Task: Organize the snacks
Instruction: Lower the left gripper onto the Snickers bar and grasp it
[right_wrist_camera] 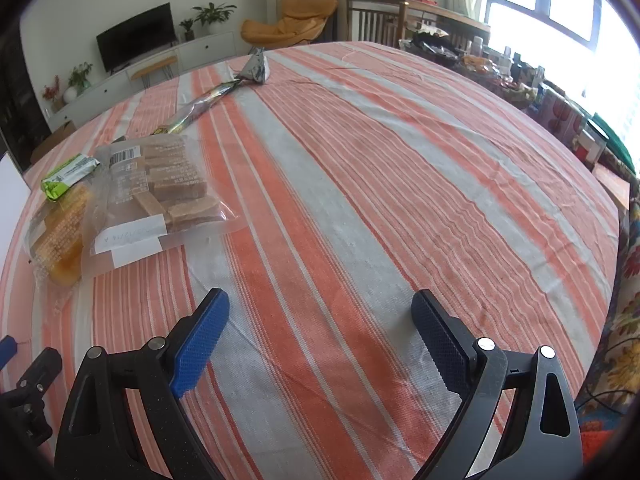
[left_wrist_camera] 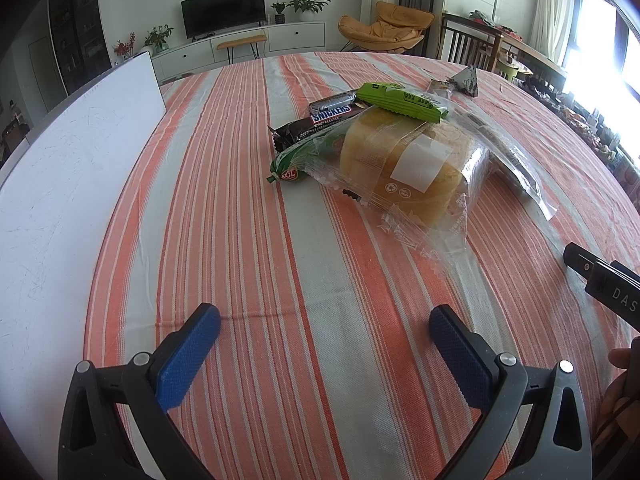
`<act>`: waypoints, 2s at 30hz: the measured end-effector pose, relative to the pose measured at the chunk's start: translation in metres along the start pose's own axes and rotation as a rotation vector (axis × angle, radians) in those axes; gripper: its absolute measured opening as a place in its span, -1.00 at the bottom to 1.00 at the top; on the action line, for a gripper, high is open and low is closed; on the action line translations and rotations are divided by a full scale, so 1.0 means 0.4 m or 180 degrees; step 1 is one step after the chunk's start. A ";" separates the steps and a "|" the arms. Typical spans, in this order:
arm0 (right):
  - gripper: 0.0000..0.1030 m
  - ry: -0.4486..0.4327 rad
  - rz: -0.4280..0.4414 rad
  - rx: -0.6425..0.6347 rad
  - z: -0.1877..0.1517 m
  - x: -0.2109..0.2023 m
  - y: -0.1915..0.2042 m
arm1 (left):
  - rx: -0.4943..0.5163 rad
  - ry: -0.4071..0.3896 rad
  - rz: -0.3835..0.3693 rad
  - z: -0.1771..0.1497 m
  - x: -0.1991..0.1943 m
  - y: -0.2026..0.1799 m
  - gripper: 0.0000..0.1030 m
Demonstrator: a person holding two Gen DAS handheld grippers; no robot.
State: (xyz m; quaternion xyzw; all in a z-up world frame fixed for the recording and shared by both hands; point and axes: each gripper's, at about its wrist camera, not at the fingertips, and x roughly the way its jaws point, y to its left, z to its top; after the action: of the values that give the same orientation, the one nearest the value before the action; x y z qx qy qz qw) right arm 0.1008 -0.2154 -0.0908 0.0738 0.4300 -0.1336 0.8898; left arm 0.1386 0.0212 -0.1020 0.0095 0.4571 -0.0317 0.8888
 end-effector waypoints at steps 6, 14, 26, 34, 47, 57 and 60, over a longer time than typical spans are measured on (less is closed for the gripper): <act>0.84 0.0000 -0.0002 -0.0002 0.000 0.000 0.000 | -0.0551 -0.0147 -0.0401 0.072 -0.075 0.100 0.99; 0.84 -0.0001 0.0002 0.0001 0.000 0.000 0.000 | -0.0306 0.0100 0.0149 0.304 0.027 0.171 0.99; 0.84 0.0000 0.0000 -0.0002 0.000 0.000 0.000 | 0.0753 0.0135 -0.0001 0.385 0.204 0.067 0.51; 0.84 -0.0001 0.0000 -0.0001 -0.001 0.001 0.001 | 0.0249 0.0365 -0.0545 0.359 0.215 0.084 -0.29; 0.84 -0.0001 -0.0001 -0.0003 -0.001 0.000 0.000 | 0.0246 0.0439 -0.0458 0.294 0.159 0.036 -0.37; 0.84 -0.0001 -0.0001 -0.0003 -0.001 0.001 0.000 | 0.0209 0.0276 -0.0077 0.212 0.105 0.050 -0.67; 0.84 -0.0001 -0.0002 -0.0004 -0.002 0.001 0.001 | 0.0074 0.0190 -0.0128 0.116 0.043 0.086 -0.67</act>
State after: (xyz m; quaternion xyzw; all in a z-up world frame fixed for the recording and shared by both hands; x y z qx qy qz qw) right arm 0.1006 -0.2151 -0.0915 0.0732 0.4300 -0.1336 0.8899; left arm 0.1885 0.0526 -0.0896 0.0116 0.4832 -0.0546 0.8737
